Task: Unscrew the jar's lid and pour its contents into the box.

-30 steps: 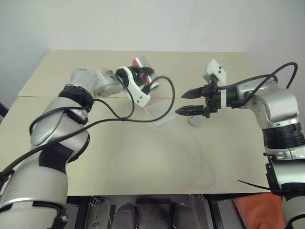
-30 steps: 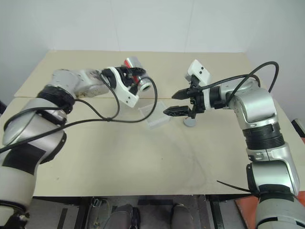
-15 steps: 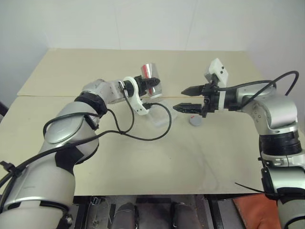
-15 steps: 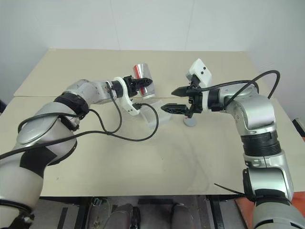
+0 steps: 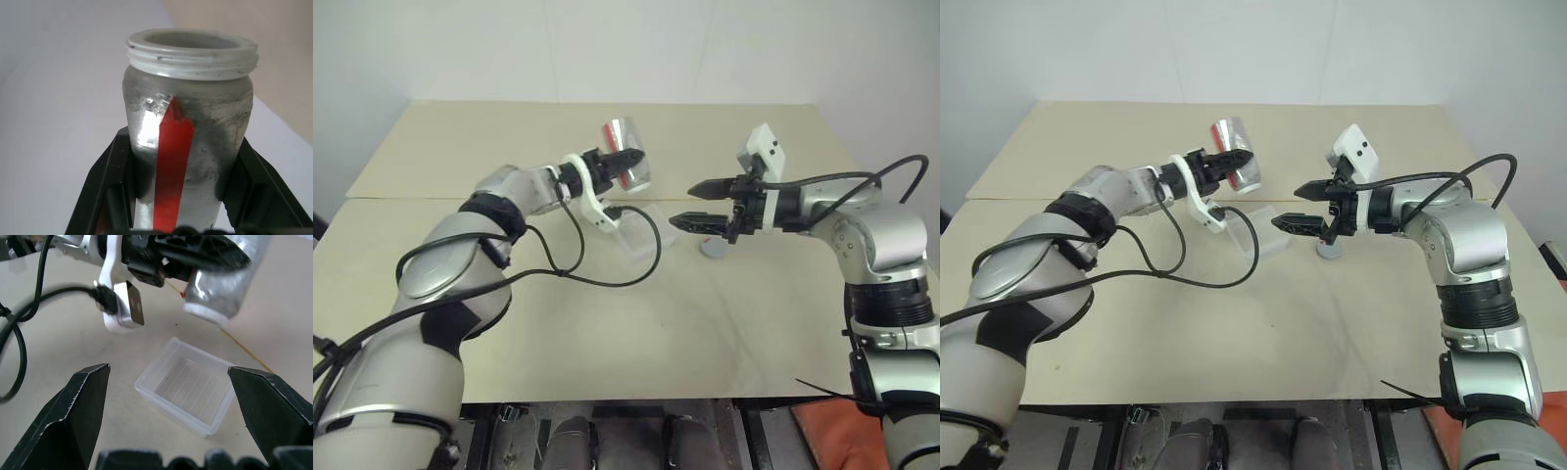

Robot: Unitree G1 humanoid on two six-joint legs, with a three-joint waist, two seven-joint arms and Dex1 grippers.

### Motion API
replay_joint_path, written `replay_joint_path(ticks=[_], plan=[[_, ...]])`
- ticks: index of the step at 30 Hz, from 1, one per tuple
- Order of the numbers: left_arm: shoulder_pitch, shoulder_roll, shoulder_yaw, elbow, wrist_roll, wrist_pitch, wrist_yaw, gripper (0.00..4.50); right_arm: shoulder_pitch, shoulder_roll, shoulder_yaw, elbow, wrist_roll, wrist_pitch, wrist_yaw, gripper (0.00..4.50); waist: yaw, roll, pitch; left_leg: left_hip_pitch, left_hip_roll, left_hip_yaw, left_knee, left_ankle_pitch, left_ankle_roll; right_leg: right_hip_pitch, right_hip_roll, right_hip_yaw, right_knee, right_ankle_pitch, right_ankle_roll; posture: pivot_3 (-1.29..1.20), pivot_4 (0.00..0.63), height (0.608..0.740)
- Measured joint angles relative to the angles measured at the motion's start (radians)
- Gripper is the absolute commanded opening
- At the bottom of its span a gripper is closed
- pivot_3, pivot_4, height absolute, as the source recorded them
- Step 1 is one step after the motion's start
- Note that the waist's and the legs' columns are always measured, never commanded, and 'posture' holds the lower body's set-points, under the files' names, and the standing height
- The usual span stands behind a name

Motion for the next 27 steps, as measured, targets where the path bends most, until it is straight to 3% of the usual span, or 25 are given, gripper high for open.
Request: replay_joint_path(ticks=[4,8,12,17,20,22,27], plan=[[0.127,0.026,0.264,0.025,-0.337,-0.185,-0.26,1.9,0.017,0.0,-0.023,-0.018,0.021,0.024,-0.018,4.48,-0.005,0.0,0.0,0.001,0.0,0.001,0.001,0.0,0.0,0.0,-0.001,0.0,0.001,0.0,0.0,0.0,0.15,0.74],[0.276,-0.013,0.592,-0.013,-0.794,-0.166,-0.724,1.9,0.047,-0.003,-0.043,-0.057,0.057,0.064,-0.037,4.48,-0.005,0.0,0.0,0.0,0.0,0.001,0.004,0.0,0.0,0.001,-0.001,-0.001,0.002,0.0,0.0,0.0,0.15,0.74],[0.395,-0.095,0.868,-0.213,-1.213,0.156,-1.034,1.9,0.069,-0.012,-0.054,-0.099,0.079,0.088,-0.048,4.48,-0.012,0.0,0.0,0.0,0.001,0.0,0.008,0.0,0.0,0.002,-0.001,-0.001,0.004,0.0,0.0,0.0,0.15,0.74],[0.588,-0.099,1.053,-0.646,-1.551,0.73,-1.115,1.9,0.108,-0.04,-0.064,-0.143,0.095,0.088,-0.046,4.48,-0.028,0.0,0.0,0.005,0.001,-0.001,0.008,0.0,0.0,0.004,-0.001,0.002,0.009,0.0,0.0,0.0,0.15,0.74],[0.688,-0.108,1.081,-0.836,-1.638,0.948,-1.098,1.9,0.107,-0.041,-0.062,-0.143,0.095,0.085,-0.046,4.48,-0.024,0.0,0.0,0.007,0.001,-0.001,0.011,0.0,0.0,0.004,-0.001,0.002,0.014,0.0,0.0,0.0,0.15,0.74],[0.712,-0.115,1.081,-0.887,-1.652,0.996,-1.091,1.9,0.104,-0.04,-0.056,-0.139,0.095,0.083,-0.045,4.48,-0.02,0.0,0.0,0.008,0.001,-0.002,0.013,0.0,0.0,0.007,-0.001,0.002,0.015,0.001,-0.001,0.0,0.15,0.74],[0.732,-0.102,0.994,-0.97,-1.522,0.922,-1.087,1.9,0.073,-0.035,-0.02,-0.112,0.079,0.065,-0.033,4.48,-0.006,0.0,0.0,0.017,0.0,-0.003,0.012,-0.001,0.003,0.018,-0.001,0.002,0.011,0.002,-0.002,0.0,0.15,0.74]])
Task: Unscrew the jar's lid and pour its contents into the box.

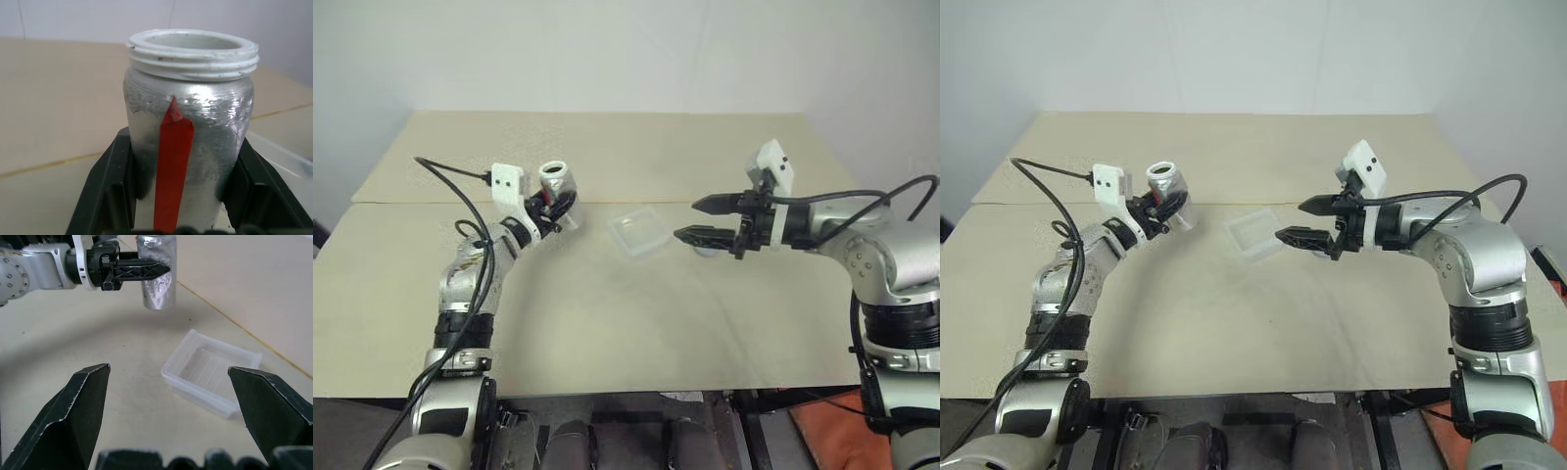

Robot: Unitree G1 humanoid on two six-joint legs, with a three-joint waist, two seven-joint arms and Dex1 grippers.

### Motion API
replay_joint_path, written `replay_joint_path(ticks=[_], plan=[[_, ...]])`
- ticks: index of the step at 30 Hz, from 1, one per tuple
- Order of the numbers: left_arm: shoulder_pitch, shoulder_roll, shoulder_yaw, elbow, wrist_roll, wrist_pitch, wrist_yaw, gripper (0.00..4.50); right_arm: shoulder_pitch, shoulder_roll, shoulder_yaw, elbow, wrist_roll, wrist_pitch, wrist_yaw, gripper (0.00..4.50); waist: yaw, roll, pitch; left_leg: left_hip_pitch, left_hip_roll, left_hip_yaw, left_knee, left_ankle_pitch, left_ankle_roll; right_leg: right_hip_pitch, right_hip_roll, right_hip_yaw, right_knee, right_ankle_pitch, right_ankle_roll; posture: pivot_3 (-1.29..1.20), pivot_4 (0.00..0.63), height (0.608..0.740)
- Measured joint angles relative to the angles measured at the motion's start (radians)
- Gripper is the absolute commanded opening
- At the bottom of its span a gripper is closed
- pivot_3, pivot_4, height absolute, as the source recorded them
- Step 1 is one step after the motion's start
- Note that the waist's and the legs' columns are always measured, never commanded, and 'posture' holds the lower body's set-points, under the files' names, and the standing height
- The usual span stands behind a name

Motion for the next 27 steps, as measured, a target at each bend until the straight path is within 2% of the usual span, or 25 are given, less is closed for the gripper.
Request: replay_joint_path(ticks=[2,5,8,10,13,17,22,27], plan=[[-0.033,0.021,-0.096,0.08,0.149,-0.163,0.009,1.9,-0.005,-0.003,0.007,0.015,-0.006,-0.011,0.014,4.48,0.008,0.0,0.0,-0.001,-0.001,0.0,0.0,0.0,0.0,-0.001,0.0,0.0,0.0,0.0,0.0,0.0,0.15,0.74],[-0.168,0.07,-0.268,0.261,0.415,-0.462,0.053,1.9,-0.02,-0.004,0.023,0.036,-0.023,-0.028,0.029,4.48,0.017,0.0,0.0,-0.003,-0.001,0.0,0.0,0.0,0.0,-0.002,0.0,-0.001,-0.002,0.001,0.0,0.0,0.15,0.74],[-0.427,0.116,-0.494,0.502,0.769,-0.769,0.208,1.9,-0.046,0.009,0.04,0.064,-0.036,-0.049,0.037,4.48,0.023,0.0,0.0,-0.004,-0.002,0.0,0.0,0.0,0.0,-0.001,0.0,-0.001,-0.004,0.002,0.0,0.0,0.15,0.74],[-0.535,0.109,-0.566,0.585,0.882,-0.88,0.286,1.9,-0.055,0.013,0.045,0.066,-0.043,-0.056,0.04,4.48,0.021,0.0,0.0,-0.004,-0.002,0.0,0.0,-0.001,0.001,-0.001,0.0,-0.001,-0.005,0.002,0.0,0.0,0.15,0.74],[-0.616,0.103,-0.676,0.699,1.044,-0.985,0.395,1.9,-0.061,0.014,0.046,0.075,-0.044,-0.057,0.036,4.48,0.014,0.0,0.0,-0.005,-0.001,0.001,-0.001,-0.001,0.001,-0.003,0.0,-0.001,-0.006,0.002,0.001,0.0,0.15,0.74],[-0.657,0.101,-0.886,0.775,1.335,-0.976,0.595,1.9,-0.057,0.01,0.042,0.077,-0.053,-0.055,0.019,4.48,0.01,0.0,0.0,-0.005,-0.001,0.002,-0.002,-0.001,0.001,-0.004,0.0,0.0,-0.005,0.002,0.001,0.0,0.15,0.74],[-0.748,0.027,-1.055,0.864,1.575,-0.844,0.808,1.9,-0.051,0.028,-0.056,0.063,0.009,0.001,-0.042,4.48,0.026,-0.001,0.0,-0.012,-0.001,0.001,0.001,-0.002,0.003,-0.007,0.0,-0.001,-0.006,0.003,0.003,0.0,0.15,0.74],[-0.805,-0.013,-1.162,0.901,1.703,-0.804,0.942,1.9,-0.046,0.035,-0.086,0.023,0.055,0.034,-0.085,4.48,0.026,-0.001,0.0,-0.013,-0.001,0.001,0.001,-0.002,0.004,-0.008,0.0,-0.001,-0.008,0.003,0.003,0.0,0.15,0.74]])
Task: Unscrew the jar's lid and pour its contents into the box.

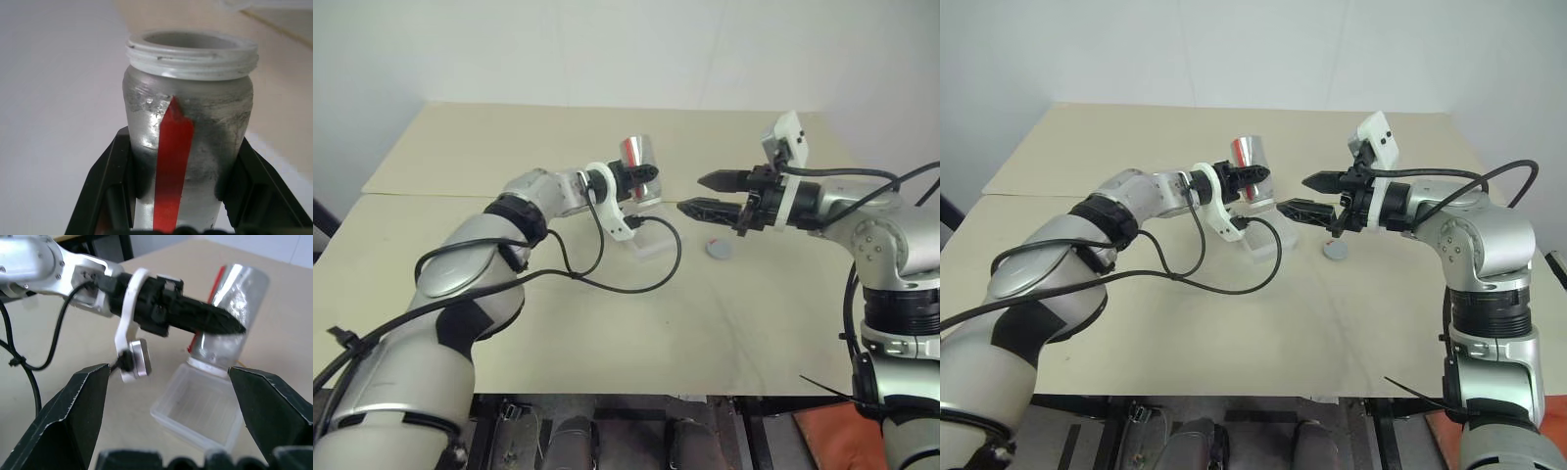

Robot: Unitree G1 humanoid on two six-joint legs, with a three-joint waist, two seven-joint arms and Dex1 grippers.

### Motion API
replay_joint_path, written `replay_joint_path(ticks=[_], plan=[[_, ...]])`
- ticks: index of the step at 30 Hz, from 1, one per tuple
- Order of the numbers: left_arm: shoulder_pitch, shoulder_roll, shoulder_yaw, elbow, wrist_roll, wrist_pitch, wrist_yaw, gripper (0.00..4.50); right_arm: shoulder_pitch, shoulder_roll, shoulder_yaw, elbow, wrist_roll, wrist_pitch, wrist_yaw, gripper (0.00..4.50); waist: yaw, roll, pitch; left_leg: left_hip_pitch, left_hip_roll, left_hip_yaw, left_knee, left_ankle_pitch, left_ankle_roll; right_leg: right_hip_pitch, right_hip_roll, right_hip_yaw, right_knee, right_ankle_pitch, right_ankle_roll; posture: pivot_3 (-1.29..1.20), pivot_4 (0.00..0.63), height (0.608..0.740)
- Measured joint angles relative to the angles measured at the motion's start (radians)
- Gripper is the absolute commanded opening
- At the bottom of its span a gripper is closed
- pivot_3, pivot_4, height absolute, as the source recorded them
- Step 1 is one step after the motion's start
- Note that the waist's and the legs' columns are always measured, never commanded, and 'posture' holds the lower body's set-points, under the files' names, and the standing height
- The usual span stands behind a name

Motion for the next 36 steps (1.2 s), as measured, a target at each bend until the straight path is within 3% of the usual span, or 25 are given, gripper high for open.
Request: replay_joint_path(ticks=[17,21,26,29,31,34,36], plan=[[-0.012,-0.009,-0.003,0.051,-0.003,0.012,0.074,1.9,0.032,0.023,-0.005,-0.039,0.032,0.01,-0.058,4.48,-0.007,0.0,0.0,0.0,0.0,0.0,0.0,0.0,0.0,-0.001,0.0,0.0,0.0,0.0,0.0,0.0,0.15,0.74],[0.056,0.069,0.192,0.029,-0.239,-0.139,-0.016,1.9,0.051,0.022,-0.007,-0.057,0.038,0.01,-0.062,4.48,-0.019,0.0,0.0,-0.001,0.002,0.002,0.0,0.0,0.0,-0.005,0.0,0.002,0.002,0.0,0.0,0.0,0.15,0.74],[0.267,0.14,0.567,-0.021,-0.733,-0.188,-0.459,1.9,0.083,-0.007,-0.009,-0.059,0.039,0.012,-0.057,4.48,-0.028,0.0,0.0,-0.001,0.003,0.005,0.002,0.001,-0.002,-0.008,0.0,0.003,0.009,0.0,0.0,0.0,0.15,0.74],[0.38,0.093,0.803,-0.159,-1.082,0.085,-0.794,1.9,0.077,-0.022,-0.008,-0.058,0.04,0.012,-0.05,4.48,-0.02,0.0,0.0,-0.003,0.004,0.004,0.005,0.001,-0.002,-0.008,0.0,0.002,0.01,0.0,0.0,0.0,0.15,0.74],[0.419,0.07,0.967,-0.302,-1.32,0.413,-0.961,1.9,0.074,-0.024,-0.004,-0.058,0.04,0.012,-0.039,4.48,-0.023,0.0,0.0,-0.003,0.003,0.004,0.005,0.001,-0.001,-0.008,0.0,0.003,0.01,0.0,0.0,0.0,0.15,0.74],[0.479,0.092,1.126,-0.504,-1.533,0.756,-1.058,1.9,0.074,-0.033,-0.001,-0.057,0.039,0.014,-0.034,4.48,-0.036,0.0,0.0,-0.002,0.002,0.003,0.004,0.001,-0.001,-0.008,0.0,0.003,0.01,0.0,0.001,0.0,0.15,0.74],[0.597,0.08,1.225,-0.675,-1.668,0.937,-1.086,1.9,0.077,-0.035,0.0,-0.056,0.039,0.015,-0.034,4.48,-0.04,0.0,0.0,0.0,0.002,0.003,0.003,0.001,-0.001,-0.007,0.0,0.003,0.01,0.0,0.001,0.0,0.15,0.74]])
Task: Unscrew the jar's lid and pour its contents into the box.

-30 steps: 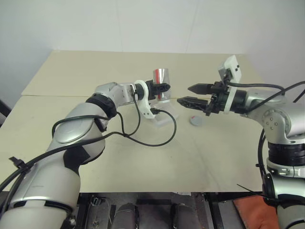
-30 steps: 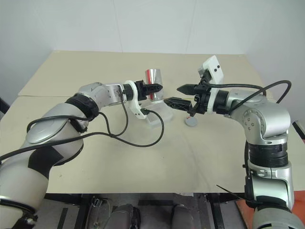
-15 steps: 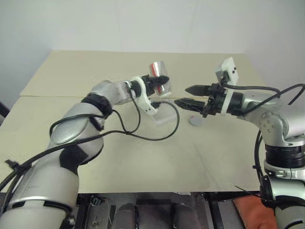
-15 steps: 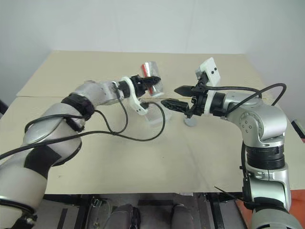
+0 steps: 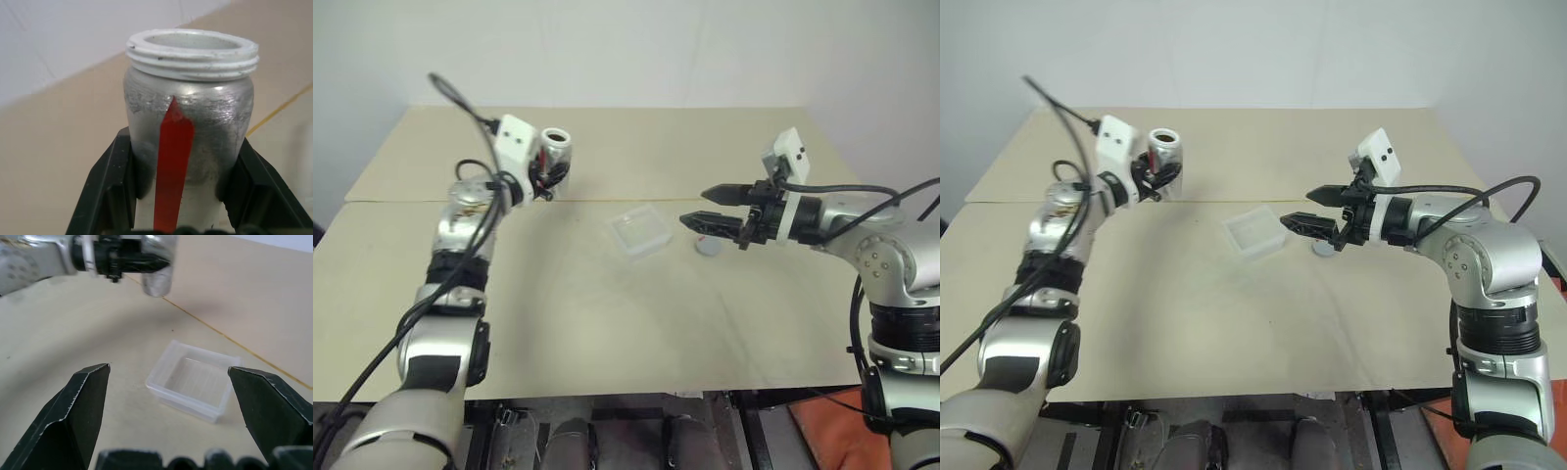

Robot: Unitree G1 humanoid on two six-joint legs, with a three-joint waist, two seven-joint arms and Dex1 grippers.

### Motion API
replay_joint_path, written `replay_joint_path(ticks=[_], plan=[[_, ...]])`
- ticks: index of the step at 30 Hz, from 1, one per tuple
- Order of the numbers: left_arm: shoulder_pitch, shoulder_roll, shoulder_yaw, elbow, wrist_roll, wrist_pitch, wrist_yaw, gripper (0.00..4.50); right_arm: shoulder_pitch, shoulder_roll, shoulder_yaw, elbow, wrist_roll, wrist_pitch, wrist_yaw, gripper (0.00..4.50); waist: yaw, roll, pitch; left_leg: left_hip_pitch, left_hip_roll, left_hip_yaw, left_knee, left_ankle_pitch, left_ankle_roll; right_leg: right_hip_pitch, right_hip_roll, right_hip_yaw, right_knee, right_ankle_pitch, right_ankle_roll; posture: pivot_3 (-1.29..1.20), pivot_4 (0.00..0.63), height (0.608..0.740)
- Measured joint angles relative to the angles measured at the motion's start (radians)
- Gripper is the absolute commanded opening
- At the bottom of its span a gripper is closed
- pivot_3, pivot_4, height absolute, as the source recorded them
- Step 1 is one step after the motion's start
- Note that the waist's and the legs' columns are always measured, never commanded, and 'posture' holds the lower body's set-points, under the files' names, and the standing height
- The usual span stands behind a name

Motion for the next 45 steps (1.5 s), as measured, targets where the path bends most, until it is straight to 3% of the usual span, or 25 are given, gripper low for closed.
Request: replay_joint_path(ticks=[6,11,14,17,20,24,27,33,45], plan=[[0.216,-0.122,0.036,-0.155,-0.09,0.063,0.02,1.9,-0.003,0.011,0.017,0.002,-0.001,0.0,-0.002,4.48,0.01,0.0,0.0,0.001,0.0,-0.001,0.001,0.001,-0.001,0.004,0.0,-0.001,-0.001,0.001,-0.002,0.0,0.15,0.74],[0.211,-0.12,0.019,-0.16,-0.041,-0.058,0.037,1.9,-0.006,0.011,0.02,0.002,-0.004,0.0,-0.002,4.48,0.014,0.0,0.0,0.001,-0.001,-0.001,0.0,0.0,-0.001,0.004,0.0,-0.001,-0.003,0.001,-0.002,0.0,0.15,0.74],[0.143,-0.113,-0.031,-0.066,0.032,-0.198,0.014,1.9,-0.005,0.01,0.022,0.001,-0.008,0.0,-0.003,4.48,0.024,0.0,0.0,0.001,-0.001,-0.001,0.001,0.001,-0.001,0.004,0.0,-0.002,-0.003,0.002,-0.002,0.0,0.15,0.74],[-0.01,-0.064,-0.167,0.087,0.206,-0.46,-0.016,1.9,-0.008,0.011,0.03,0.001,-0.01,0.0,-0.002,4.48,0.031,0.0,0.0,0.002,-0.002,-0.001,0.001,0.001,0.0,0.007,0.0,-0.003,-0.006,0.002,-0.002,0.0,0.15,0.74],[-0.26,0.041,-0.464,0.318,0.609,-0.882,0.101,1.9,-0.016,0.012,0.044,0.003,-0.021,0.0,-0.004,4.48,0.03,0.0,0.0,0.003,-0.003,-0.001,-0.002,0.0,0.002,0.011,0.0,-0.003,-0.013,0.005,-0.001,0.0,0.15,0.74],[-0.472,0.047,-0.767,0.495,1.011,-1.118,0.34,1.9,-0.028,0.016,0.046,0.0,-0.021,0.0,-0.014,4.48,0.03,0.0,0.0,0.002,-0.003,-0.001,-0.002,-0.001,0.004,0.011,0.0,-0.003,-0.016,0.005,0.0,0.0,0.15,0.74],[-0.551,-0.003,-0.985,0.604,1.296,-1.1,0.566,1.9,-0.025,0.018,0.039,-0.01,-0.018,0.003,-0.035,4.48,0.03,0.0,0.0,0.0,-0.003,-0.001,-0.002,-0.001,0.004,0.009,0.0,-0.003,-0.016,0.005,0.0,0.0,0.15,0.74],[-0.595,-0.136,-1.195,0.733,1.554,-0.94,0.839,1.9,-0.008,0.018,-0.009,-0.062,0.003,0.031,-0.088,4.48,0.031,-0.001,0.0,-0.002,-0.003,-0.001,-0.002,-0.002,0.004,0.007,0.0,-0.003,-0.015,0.005,0.001,0.0,0.15,0.74],[-0.618,-0.153,-1.276,0.782,1.661,-0.865,1.073,1.9,0.041,0.021,-0.055,-0.125,0.042,0.052,-0.131,4.48,0.029,-0.001,0.0,-0.008,-0.002,0.0,-0.001,-0.001,0.003,-0.002,0.0,-0.002,-0.012,0.005,0.001,0.0,0.15,0.74]])
